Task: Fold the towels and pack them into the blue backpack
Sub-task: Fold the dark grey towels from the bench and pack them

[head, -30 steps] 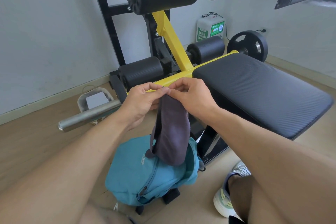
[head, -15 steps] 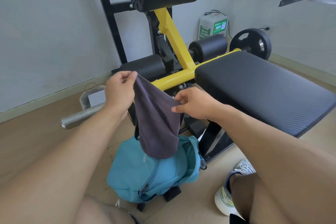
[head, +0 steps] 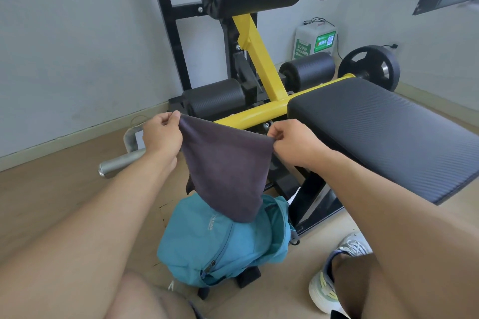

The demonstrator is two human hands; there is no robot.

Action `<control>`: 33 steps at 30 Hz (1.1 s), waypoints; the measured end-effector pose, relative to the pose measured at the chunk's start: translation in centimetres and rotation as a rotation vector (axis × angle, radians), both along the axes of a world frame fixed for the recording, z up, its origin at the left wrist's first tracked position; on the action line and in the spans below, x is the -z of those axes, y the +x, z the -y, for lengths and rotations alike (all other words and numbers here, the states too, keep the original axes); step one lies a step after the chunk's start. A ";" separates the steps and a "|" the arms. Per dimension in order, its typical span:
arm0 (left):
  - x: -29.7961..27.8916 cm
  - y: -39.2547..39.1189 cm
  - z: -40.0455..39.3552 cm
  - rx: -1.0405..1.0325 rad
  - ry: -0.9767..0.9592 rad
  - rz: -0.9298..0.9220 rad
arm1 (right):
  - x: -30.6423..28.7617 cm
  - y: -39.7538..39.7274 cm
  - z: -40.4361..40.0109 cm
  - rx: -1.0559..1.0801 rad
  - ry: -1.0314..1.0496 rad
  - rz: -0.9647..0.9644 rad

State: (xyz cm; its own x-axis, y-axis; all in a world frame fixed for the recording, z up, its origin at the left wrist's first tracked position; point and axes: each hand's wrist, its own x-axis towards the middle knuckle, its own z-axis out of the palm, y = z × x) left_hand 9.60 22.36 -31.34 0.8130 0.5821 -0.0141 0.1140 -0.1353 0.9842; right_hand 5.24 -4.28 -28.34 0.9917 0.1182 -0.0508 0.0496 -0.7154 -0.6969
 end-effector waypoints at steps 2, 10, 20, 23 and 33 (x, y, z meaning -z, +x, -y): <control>0.0 0.1 -0.1 -0.024 -0.008 0.005 | 0.1 0.0 0.4 -0.036 0.081 -0.125; 1.1 0.6 -2.6 -0.103 -0.058 -0.020 | -0.5 -0.2 1.0 -0.150 0.038 -0.255; 2.3 0.8 -3.5 -0.061 -0.016 -0.071 | -0.5 0.1 3.6 0.052 0.108 0.022; 2.7 0.7 -3.3 -0.002 -0.003 -0.085 | -1.2 -0.2 4.0 0.069 0.085 0.124; 2.6 0.5 -3.2 -0.027 -0.021 -0.097 | -0.6 -0.1 4.0 0.011 0.050 0.127</control>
State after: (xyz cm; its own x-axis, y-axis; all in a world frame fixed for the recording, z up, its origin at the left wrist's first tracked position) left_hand 10.11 25.61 -33.95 0.7913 0.6024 -0.1043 0.2121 -0.1106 0.9710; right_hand 5.11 -8.29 -27.75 0.9910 0.1066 0.0813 0.1323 -0.6813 -0.7199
